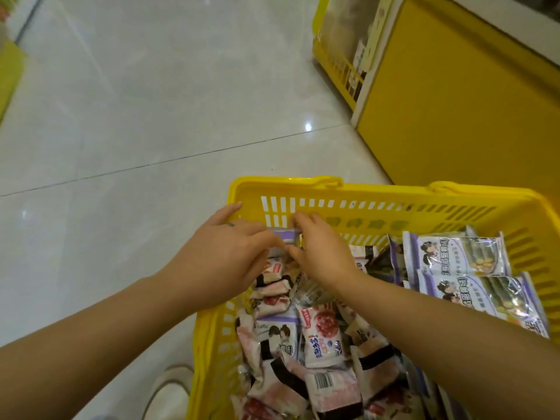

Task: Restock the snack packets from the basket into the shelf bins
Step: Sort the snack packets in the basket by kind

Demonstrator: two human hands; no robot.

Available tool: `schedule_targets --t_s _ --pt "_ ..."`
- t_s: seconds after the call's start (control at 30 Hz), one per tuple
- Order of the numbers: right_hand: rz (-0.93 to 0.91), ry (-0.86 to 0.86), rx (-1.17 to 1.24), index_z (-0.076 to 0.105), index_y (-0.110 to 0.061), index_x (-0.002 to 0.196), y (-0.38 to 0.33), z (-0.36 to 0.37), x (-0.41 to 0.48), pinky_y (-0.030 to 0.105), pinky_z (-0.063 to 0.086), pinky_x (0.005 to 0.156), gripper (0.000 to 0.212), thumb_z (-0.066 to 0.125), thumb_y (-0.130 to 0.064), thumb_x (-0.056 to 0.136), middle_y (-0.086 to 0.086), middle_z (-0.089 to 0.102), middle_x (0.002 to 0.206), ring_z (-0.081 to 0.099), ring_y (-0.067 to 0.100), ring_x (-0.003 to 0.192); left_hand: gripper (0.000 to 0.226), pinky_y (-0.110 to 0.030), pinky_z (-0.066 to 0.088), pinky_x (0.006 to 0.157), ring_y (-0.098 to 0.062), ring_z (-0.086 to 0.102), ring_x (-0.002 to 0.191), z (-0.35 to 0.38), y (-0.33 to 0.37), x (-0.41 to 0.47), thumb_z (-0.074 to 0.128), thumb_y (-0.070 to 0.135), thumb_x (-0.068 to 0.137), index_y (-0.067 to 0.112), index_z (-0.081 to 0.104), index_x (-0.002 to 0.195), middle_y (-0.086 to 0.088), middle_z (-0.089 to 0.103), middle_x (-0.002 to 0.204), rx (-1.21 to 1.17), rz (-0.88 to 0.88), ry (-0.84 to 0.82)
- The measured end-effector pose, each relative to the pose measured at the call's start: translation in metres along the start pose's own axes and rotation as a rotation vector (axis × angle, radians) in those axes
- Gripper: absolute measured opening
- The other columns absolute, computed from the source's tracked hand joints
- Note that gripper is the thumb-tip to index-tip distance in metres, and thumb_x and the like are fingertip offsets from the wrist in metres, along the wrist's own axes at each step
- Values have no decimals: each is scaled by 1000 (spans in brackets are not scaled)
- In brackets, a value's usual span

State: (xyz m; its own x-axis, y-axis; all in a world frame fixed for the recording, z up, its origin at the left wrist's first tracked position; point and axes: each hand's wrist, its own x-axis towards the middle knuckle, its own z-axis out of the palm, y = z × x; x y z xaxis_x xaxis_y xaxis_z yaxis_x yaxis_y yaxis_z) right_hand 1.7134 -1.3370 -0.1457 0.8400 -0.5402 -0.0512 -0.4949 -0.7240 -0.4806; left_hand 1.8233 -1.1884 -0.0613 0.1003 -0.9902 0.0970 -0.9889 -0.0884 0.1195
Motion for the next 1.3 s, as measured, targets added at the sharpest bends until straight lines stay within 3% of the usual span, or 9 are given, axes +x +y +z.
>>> schedule_targets --t_s 0.13,0.33,0.5,0.6,0.77,0.9,1.03,1.2,1.3 --pt "-86 33 -47 51 -25 88 -1 -8 -5 36 47 63 12 63 -26 87 -3 56 94 54 20 84 19 -51 37 104 -19 70 78 -2 5 3 67 16 83 24 71 100 5 71 88 11 7 0" --pt "-104 87 304 53 -21 80 7 -56 -15 42 51 72 15 62 -14 89 -2 63 80 60 18 79 25 -46 46 98 -20 69 78 0 17 14 48 19 85 22 71 95 4 71 89 -13 21 55" --pt "-122 318 504 54 -32 87 43 -142 -31 12 44 67 22 56 -11 94 -19 61 82 56 -4 79 28 -40 49 91 -20 67 84 5 33 30 44 19 86 20 71 94 5 69 96 -87 105 162" --pt "-151 382 420 54 -33 90 68 -189 -38 10 39 67 21 48 -14 96 -19 57 83 52 -4 76 28 -36 48 88 -19 66 83 14 46 46 43 22 89 22 69 96 6 69 96 -119 144 80" --pt "-295 -4 -177 63 -10 103 109 -215 -40 23 32 72 22 42 -12 95 2 56 94 50 14 86 31 -29 34 94 -12 52 111 53 82 66 45 37 96 31 54 125 9 56 124 -252 163 -334" --pt "-244 -214 -638 51 -27 128 133 -184 -48 35 34 88 36 49 -14 94 5 47 126 43 26 114 53 -32 36 99 -17 43 121 84 109 80 50 52 92 27 42 138 1 43 137 -291 208 -632" --pt "-314 -168 -700 43 -31 139 134 -157 -58 47 29 108 65 69 -22 80 9 42 144 34 31 133 80 -44 29 110 -23 30 133 104 126 87 47 75 80 26 37 143 -3 34 147 -222 240 -827" --pt "-356 -373 -655 35 -43 142 150 -136 -81 56 -9 114 75 27 -80 78 2 15 159 4 26 147 85 -53 21 109 -32 27 132 113 143 86 53 73 78 27 31 146 -8 32 145 -53 329 -929" --pt "-321 -436 -705 27 -47 143 159 -134 -82 64 -13 111 88 36 -90 67 -3 -6 161 -16 26 146 83 -54 30 106 -34 39 123 112 150 89 59 67 80 26 31 146 -13 39 139 26 334 -994"
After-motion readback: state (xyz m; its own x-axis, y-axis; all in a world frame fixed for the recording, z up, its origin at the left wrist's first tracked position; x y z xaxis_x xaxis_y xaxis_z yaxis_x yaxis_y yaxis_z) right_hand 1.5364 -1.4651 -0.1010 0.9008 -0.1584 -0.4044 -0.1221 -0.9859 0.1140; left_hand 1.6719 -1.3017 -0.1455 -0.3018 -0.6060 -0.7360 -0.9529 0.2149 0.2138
